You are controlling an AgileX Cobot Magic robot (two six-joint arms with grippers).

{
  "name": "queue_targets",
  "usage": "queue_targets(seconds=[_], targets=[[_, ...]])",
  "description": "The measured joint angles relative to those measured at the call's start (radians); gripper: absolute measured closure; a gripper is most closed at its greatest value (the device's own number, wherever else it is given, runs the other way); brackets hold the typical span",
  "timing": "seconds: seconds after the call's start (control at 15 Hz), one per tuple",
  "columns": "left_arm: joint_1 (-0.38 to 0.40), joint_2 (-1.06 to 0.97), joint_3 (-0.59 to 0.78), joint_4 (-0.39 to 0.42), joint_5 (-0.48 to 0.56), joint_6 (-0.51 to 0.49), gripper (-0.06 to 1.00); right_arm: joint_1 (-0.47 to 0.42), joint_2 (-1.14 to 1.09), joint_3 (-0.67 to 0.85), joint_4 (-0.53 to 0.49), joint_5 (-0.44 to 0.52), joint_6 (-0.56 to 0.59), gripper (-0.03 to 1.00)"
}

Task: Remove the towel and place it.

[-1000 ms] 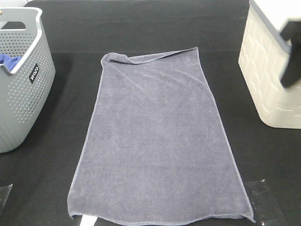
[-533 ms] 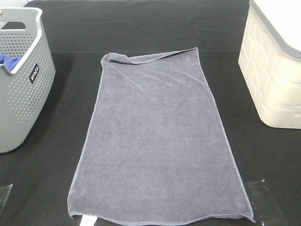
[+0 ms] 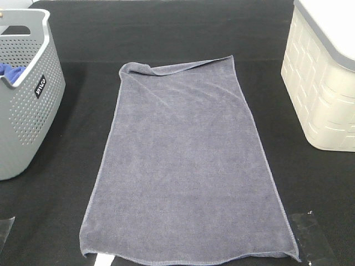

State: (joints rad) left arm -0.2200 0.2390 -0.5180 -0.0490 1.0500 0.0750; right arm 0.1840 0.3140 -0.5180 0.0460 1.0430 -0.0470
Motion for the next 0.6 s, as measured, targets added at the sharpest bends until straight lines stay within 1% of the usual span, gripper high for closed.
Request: queue_targets(seconds=[0.2,0.27,0.6], targets=[[0.0,0.0,0.0,-0.007,0.0,0.007,0.32,0.0,-0.065,0.01,0.0,0.012,0.0,0.46],[0.0,0.0,0.0,-0.017,0.0,0.023,0.32,0.0,-0.1,0.011,0.0,0.014,0.0,0.46],[0.0,0.0,0.0,-0.033,0.0,0.045,0.32,0.0,-0.109,0.013,0.0,0.014,0.0,0.46]])
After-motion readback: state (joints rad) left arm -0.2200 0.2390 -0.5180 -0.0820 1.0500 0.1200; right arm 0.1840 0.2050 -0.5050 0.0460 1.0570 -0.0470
